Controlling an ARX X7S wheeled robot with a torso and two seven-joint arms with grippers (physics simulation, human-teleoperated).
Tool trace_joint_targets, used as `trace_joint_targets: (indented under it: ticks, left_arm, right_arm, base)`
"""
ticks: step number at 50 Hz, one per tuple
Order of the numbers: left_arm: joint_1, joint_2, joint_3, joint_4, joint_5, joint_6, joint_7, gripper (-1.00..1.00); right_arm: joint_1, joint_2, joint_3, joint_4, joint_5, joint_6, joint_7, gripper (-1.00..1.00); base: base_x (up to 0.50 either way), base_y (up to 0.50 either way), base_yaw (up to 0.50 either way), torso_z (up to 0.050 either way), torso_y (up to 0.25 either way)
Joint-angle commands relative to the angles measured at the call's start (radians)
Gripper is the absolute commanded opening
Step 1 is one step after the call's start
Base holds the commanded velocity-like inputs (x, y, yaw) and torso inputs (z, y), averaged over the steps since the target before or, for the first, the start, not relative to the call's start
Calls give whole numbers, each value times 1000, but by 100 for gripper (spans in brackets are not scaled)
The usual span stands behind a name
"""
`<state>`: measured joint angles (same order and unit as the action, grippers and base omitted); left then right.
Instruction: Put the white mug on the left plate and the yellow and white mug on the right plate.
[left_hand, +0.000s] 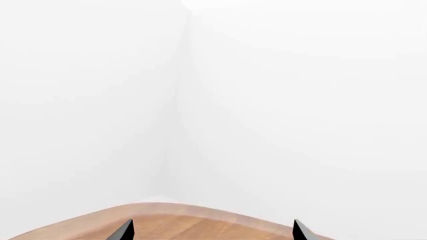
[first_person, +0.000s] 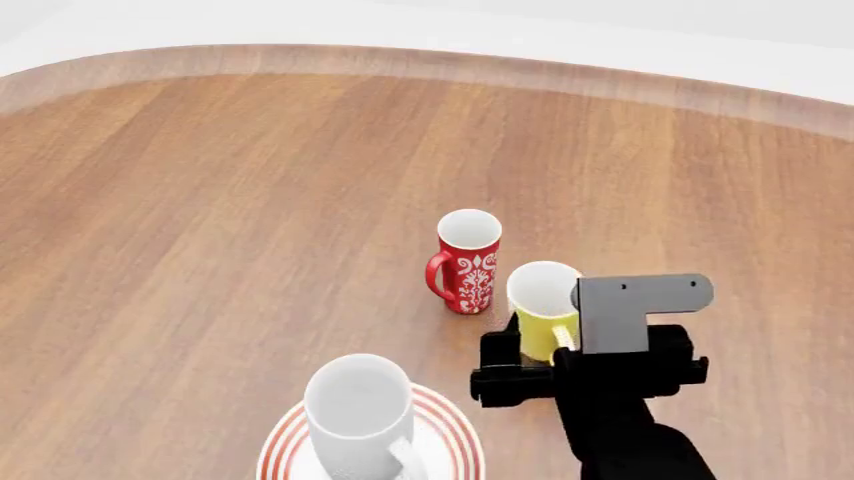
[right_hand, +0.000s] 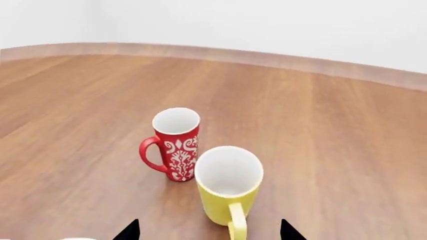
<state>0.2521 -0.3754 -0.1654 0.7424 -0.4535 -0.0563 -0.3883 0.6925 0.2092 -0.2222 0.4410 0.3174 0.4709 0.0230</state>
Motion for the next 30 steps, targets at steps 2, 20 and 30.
trace_joint_targets:
  ticks: [2,20,30]
  left_arm:
    - [-8,-9,10,-2,1,-9,-1,100]
    - [-5,-24,10,7,-20,-16,2,100]
    - [10,-38,27,11,-32,-4,33,100]
  right_arm:
    - [71,-15,-32,116,-31,-26,-8,100]
    - [464,-152,59,868,-217,-263,-136,100]
    - [470,-165,132,868,-289,-229,-147,100]
  base:
    - [0,0,0,0,0]
    - [0,0,0,0,0]
    - [0,0,0,0,-156]
